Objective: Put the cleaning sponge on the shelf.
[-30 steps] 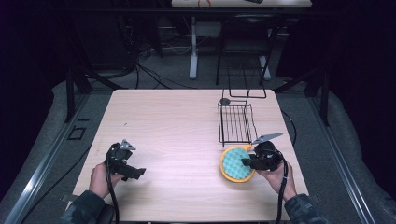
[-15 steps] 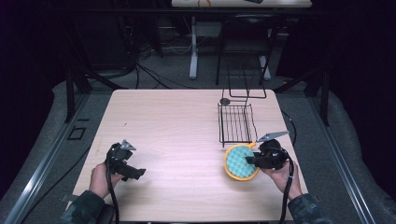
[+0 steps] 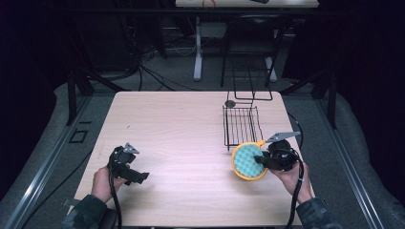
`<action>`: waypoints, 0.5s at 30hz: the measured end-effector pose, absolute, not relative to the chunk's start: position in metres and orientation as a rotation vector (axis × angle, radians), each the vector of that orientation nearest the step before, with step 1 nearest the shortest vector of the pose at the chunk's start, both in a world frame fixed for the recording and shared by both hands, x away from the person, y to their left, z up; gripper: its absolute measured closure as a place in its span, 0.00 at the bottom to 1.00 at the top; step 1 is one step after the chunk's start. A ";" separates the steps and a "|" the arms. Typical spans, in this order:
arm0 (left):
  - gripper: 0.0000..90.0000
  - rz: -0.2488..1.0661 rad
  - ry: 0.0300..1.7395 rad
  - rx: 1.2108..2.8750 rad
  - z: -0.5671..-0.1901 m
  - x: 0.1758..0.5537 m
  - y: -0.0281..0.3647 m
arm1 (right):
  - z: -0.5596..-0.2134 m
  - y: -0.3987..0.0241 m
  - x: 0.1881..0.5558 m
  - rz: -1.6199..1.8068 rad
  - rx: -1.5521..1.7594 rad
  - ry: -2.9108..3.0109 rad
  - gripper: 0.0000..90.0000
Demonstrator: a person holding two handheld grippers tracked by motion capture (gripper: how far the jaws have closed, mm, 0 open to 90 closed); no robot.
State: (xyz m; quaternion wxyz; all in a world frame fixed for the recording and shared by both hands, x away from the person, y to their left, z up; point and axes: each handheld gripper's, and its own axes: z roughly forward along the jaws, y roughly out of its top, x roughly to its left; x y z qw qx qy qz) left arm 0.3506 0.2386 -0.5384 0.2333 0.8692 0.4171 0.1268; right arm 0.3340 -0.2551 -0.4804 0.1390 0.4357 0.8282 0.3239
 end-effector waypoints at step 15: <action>0.00 0.361 1.145 2.398 -0.539 0.350 0.237 | -0.462 -0.252 0.343 0.953 1.231 2.334 0.78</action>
